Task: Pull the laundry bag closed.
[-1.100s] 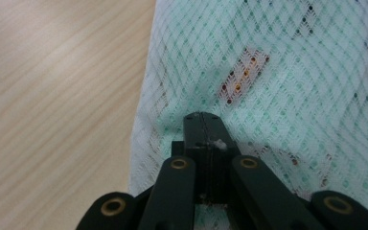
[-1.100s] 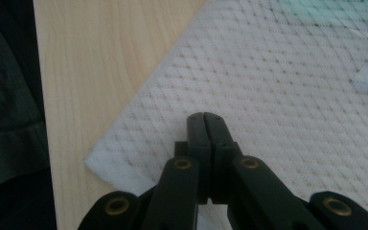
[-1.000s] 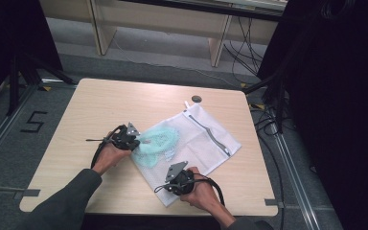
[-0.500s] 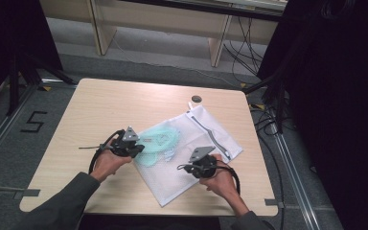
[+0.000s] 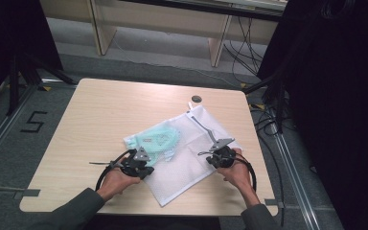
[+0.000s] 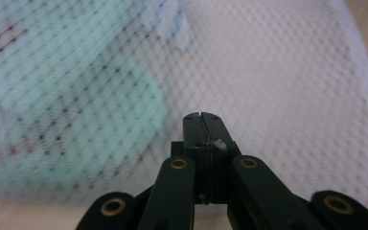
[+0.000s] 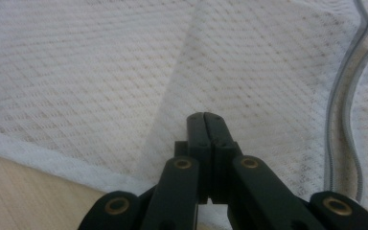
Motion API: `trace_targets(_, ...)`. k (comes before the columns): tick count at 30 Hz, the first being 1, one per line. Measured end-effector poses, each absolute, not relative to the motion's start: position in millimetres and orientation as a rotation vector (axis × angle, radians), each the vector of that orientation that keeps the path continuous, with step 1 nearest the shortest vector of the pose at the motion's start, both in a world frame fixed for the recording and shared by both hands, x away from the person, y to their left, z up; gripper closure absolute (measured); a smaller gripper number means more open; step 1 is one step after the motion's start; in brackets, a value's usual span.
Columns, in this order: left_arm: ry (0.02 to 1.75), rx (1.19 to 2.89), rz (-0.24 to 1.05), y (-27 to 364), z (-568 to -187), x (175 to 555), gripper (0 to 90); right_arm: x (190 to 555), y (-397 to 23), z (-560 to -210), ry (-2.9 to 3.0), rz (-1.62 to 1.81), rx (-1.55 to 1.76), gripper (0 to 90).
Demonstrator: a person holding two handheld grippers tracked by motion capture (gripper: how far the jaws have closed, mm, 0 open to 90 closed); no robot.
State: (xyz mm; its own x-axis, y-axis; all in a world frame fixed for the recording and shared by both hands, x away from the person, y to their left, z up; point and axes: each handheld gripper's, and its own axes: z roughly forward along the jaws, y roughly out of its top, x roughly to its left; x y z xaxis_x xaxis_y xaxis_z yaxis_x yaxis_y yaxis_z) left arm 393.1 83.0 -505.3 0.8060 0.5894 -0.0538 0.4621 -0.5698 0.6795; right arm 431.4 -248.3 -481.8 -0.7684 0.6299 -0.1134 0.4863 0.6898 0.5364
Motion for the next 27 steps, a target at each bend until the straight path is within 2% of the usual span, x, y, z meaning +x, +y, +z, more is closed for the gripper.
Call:
trace_targets(12,0.788,2.308,0.272,97,-506,404,89.5,425,-239,-489,2.683,0.659,0.817,90.0)
trace_targets(19,0.876,2.299,0.354,120,-506,415,89.5,411,-219,-489,2.737,0.673,0.732,90.0)
trace_targets(27,0.913,2.298,0.378,134,-505,421,89.5,395,-193,-490,2.806,0.708,0.631,90.0)
